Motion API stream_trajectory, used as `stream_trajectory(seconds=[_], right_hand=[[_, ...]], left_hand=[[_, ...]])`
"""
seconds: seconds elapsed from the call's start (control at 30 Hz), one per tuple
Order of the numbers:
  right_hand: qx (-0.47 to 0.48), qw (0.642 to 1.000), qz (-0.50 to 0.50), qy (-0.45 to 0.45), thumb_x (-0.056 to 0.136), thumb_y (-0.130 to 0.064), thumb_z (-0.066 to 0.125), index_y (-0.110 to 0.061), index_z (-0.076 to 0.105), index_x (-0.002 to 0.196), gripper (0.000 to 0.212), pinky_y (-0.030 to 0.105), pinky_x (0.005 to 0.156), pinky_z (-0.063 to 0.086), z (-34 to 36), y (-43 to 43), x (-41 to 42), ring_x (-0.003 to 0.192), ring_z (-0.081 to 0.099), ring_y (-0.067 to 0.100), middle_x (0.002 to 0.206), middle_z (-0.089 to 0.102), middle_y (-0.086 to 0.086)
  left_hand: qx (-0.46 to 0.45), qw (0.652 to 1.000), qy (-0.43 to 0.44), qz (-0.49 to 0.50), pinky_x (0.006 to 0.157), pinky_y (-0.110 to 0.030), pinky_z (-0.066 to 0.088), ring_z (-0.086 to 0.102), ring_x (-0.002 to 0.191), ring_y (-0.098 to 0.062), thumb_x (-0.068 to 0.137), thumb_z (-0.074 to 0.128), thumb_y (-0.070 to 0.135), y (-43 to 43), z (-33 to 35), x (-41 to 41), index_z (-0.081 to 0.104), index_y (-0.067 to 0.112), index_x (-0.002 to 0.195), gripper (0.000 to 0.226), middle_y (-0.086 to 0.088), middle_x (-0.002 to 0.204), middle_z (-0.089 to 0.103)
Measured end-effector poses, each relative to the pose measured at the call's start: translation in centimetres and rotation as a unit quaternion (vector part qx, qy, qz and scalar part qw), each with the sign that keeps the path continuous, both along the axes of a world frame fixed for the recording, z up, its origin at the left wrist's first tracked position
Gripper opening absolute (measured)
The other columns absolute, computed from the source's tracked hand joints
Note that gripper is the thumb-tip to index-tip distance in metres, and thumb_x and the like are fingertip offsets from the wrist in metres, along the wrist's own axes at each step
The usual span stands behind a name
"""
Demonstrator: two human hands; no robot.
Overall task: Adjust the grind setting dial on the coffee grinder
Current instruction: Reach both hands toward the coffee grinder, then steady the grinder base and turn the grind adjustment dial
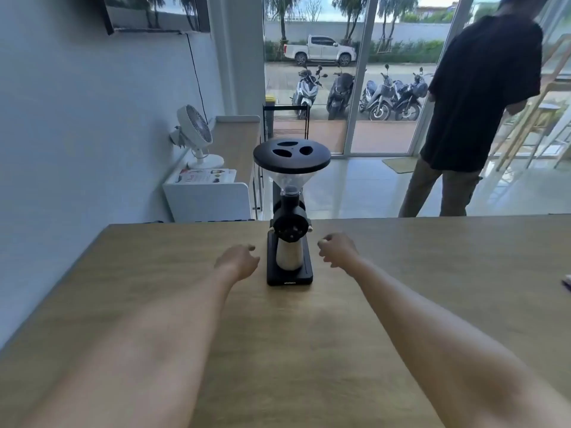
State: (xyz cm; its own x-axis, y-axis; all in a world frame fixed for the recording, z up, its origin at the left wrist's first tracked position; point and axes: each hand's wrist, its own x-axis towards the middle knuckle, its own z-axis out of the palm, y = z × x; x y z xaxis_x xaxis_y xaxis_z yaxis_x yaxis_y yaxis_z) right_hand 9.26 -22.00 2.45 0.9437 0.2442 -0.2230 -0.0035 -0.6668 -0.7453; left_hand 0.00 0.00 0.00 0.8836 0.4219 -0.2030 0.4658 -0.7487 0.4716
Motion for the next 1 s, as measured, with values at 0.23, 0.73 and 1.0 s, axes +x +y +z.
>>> stream_trajectory(seconds=[0.23, 0.73, 1.0], right_hand=[[0.146, 0.986, 0.005, 0.074, 0.086, -0.025, 0.056, -0.010, 0.066, 0.077, 0.020, 0.025, 0.050, 0.044, 0.6, 1.5, -2.0, 0.058, 0.057, 0.018, 0.068, 0.067, 0.005], [0.358, 0.904, 0.039, 0.231, 0.093, -0.043, 0.062, -0.005, 0.070, 0.101, 0.040, 0.022, 0.050, 0.046, -0.1, 3.2, -2.1, 0.054, 0.061, 0.011, 0.071, 0.074, 0.004], [0.357, 0.913, -0.045, 0.192, 0.087, -0.036, 0.073, 0.007, 0.073, 0.106, 0.047, 0.020, 0.045, 0.039, 0.0, 4.3, -2.4, 0.049, 0.051, 0.009, 0.066, 0.069, 0.005]], left_hand=[[-0.022, 1.000, 0.012, -0.002, 0.105, -0.043, 0.038, 0.048, 0.127, -0.026, 0.096, 0.044, 0.032, -1.2, -2.7, -0.5, 0.047, 0.027, 0.141, 0.045, -0.002, 0.141, 0.052], [0.005, 0.999, -0.028, -0.022, 0.117, -0.045, 0.003, 0.005, 0.147, -0.028, 0.099, 0.030, 0.050, -3.4, -8.5, -0.5, 0.011, 0.028, 0.153, 0.061, -0.010, 0.160, 0.015], [0.062, 0.995, -0.067, -0.045, 0.119, -0.037, -0.005, -0.003, 0.147, -0.012, 0.097, 0.015, 0.058, -3.1, -10.6, -1.2, 0.004, 0.031, 0.153, 0.063, -0.007, 0.161, 0.011]])
